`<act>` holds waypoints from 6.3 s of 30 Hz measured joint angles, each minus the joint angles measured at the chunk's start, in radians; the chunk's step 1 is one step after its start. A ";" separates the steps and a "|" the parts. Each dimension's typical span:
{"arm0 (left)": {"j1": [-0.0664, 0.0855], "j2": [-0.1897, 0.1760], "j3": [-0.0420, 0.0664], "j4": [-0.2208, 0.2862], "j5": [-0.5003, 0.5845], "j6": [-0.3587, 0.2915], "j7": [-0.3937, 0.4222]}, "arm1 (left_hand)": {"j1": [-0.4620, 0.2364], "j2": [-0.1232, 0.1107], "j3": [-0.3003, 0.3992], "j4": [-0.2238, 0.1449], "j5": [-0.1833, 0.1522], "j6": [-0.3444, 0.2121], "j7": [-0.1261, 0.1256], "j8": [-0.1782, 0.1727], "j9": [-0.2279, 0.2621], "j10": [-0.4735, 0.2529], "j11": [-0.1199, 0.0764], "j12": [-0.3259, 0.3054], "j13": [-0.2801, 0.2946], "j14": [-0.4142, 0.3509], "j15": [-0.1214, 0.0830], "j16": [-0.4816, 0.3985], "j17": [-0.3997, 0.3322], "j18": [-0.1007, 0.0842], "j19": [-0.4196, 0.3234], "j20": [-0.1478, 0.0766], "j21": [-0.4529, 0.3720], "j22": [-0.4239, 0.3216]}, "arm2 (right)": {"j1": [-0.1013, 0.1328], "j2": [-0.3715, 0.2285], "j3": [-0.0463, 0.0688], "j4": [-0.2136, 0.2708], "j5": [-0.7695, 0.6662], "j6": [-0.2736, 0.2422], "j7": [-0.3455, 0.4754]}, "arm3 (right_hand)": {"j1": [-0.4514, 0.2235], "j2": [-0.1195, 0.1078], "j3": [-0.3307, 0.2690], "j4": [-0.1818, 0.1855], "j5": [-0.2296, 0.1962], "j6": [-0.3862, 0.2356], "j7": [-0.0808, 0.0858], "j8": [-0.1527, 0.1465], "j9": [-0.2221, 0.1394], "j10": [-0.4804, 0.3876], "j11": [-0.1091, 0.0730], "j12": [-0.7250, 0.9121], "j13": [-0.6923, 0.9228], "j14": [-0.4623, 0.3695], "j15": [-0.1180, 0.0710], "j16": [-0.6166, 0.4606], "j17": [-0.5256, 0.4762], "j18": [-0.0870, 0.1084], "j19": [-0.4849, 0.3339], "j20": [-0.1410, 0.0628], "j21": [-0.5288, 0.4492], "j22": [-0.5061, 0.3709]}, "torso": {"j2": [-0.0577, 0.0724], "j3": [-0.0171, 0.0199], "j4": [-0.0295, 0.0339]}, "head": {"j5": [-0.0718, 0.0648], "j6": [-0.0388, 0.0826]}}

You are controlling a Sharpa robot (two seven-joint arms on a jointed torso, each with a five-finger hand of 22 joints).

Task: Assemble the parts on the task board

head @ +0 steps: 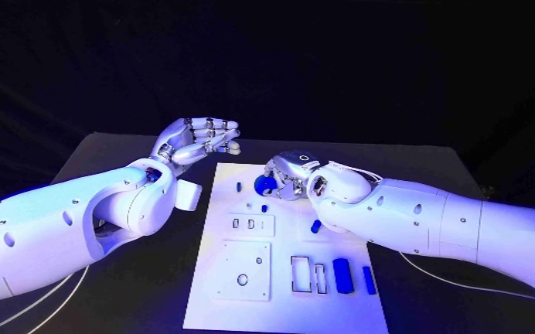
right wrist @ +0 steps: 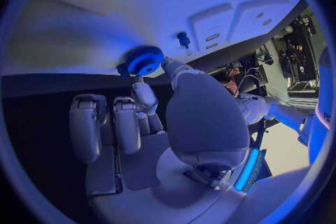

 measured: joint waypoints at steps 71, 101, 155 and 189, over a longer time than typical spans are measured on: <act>-0.001 -0.005 -0.002 -0.020 0.001 0.010 0.001 | 0.000 0.000 0.003 -0.003 0.000 0.000 0.000 0.000 0.000 0.000 0.000 -0.004 0.000 0.000 0.000 0.000 0.003 0.000 -0.004 0.004 0.004 0.002 | -0.006 -0.454 0.006 0.096 0.399 0.055 0.278 | 0.147 -0.035 -0.023 -0.082 0.042 -0.003 -0.005 -0.019 -0.011 -0.005 -0.003 0.007 0.010 0.000 0.000 0.012 0.000 0.000 0.000 0.000 -0.016 0.000 | -0.012 0.0238 -0.0268 | -0.022 -0.002; -0.002 -0.001 -0.002 -0.028 0.002 0.014 0.001 | 0.000 0.000 0.003 -0.003 0.000 0.000 0.000 0.000 0.000 0.000 0.000 -0.004 0.000 0.000 0.000 0.000 0.004 0.000 -0.004 0.004 0.004 0.003 | -0.030 -0.388 0.006 0.022 0.401 0.075 0.289 | 0.169 0.001 0.022 -0.073 0.050 0.045 -0.008 0.000 -0.006 0.010 -0.010 0.023 0.030 0.000 0.000 0.015 0.000 0.000 0.000 0.000 -0.005 0.001 | -0.011 0.0232 -0.0237 | -0.017 -0.016; -0.002 0.018 -0.010 -0.061 0.010 0.017 -0.002 | 0.000 0.000 0.008 -0.003 0.000 0.000 0.000 0.000 0.001 0.000 0.000 -0.004 0.000 -0.004 -0.004 -0.006 0.012 0.000 -0.014 0.000 0.013 0.008 | -0.003 -0.239 0.011 0.374 0.262 -0.114 -0.017 | 0.134 0.045 0.133 -0.102 0.021 0.113 -0.042 0.085 0.016 0.058 -0.040 0.063 0.068 0.000 -0.022 0.015 0.000 -0.016 0.004 -0.018 0.060 0.000 | -0.026 0.0174 -0.0181 | 0.007 -0.048; -0.002 0.024 -0.012 -0.061 0.012 0.017 -0.010 | 0.000 0.000 0.008 -0.003 0.000 0.000 0.000 0.000 0.001 0.000 0.000 -0.004 0.000 -0.004 -0.004 -0.006 0.014 0.000 -0.014 0.000 0.016 0.010 | -0.098 -0.085 -0.006 0.305 0.113 -0.067 -0.159 | 0.097 0.019 0.133 -0.102 0.037 0.114 -0.044 0.098 0.035 0.062 -0.044 0.063 0.069 0.000 -0.022 0.015 0.000 -0.016 0.004 -0.018 0.060 0.000 | -0.025 0.0180 -0.0178 | 0.027 -0.073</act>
